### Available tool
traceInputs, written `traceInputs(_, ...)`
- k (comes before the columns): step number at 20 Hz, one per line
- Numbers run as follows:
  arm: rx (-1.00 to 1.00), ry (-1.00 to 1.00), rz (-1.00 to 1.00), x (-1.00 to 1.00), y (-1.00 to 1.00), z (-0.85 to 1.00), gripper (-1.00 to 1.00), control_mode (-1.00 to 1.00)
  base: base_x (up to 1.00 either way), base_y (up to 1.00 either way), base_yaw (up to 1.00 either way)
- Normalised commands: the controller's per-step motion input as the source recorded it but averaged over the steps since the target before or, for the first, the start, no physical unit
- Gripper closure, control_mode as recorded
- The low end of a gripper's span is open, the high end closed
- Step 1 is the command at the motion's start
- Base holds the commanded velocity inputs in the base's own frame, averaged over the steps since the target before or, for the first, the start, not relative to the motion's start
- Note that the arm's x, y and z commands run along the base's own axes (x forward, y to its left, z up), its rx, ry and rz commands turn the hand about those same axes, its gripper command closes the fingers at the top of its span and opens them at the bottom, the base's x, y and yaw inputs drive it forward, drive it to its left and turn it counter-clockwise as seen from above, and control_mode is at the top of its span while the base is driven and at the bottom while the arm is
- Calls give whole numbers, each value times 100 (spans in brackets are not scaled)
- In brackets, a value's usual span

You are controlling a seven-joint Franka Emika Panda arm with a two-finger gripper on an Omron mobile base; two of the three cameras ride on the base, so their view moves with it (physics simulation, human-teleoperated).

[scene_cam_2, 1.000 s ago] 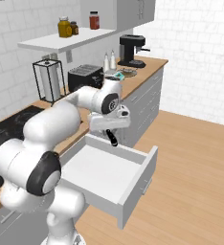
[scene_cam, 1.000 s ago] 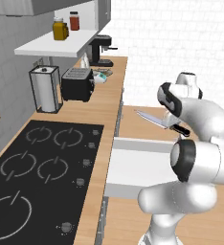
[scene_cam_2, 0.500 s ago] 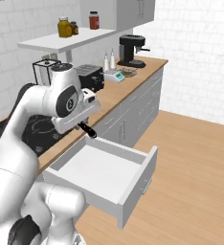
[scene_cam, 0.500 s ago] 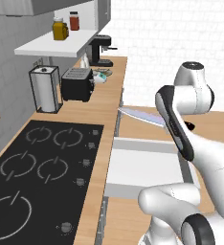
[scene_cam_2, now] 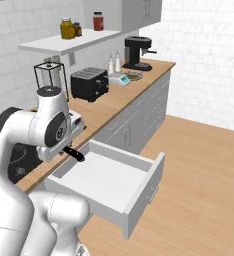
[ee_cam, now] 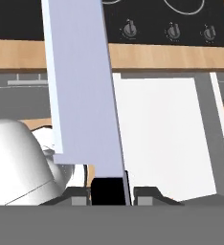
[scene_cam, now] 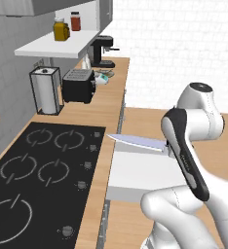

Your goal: Pick up the knife from the drawer and place it on the cutting board. Then place the meat from the plate to the cutting board.

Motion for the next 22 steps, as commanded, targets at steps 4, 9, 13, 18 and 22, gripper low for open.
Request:
traceInputs(4,0,2,4,0,3,-3,100,-100,0,0,0)
traceInputs(9,0,0,0,0,0,0,100,-100,0,0,0)
traceInputs(13,0,0,0,0,0,0,100,-100,0,0,0)
traceInputs(18,0,0,1,-2,0,0,100,100,-25,-5,28)
traceInputs(22,0,0,0,0,0,0,100,100,-26,-47,51)
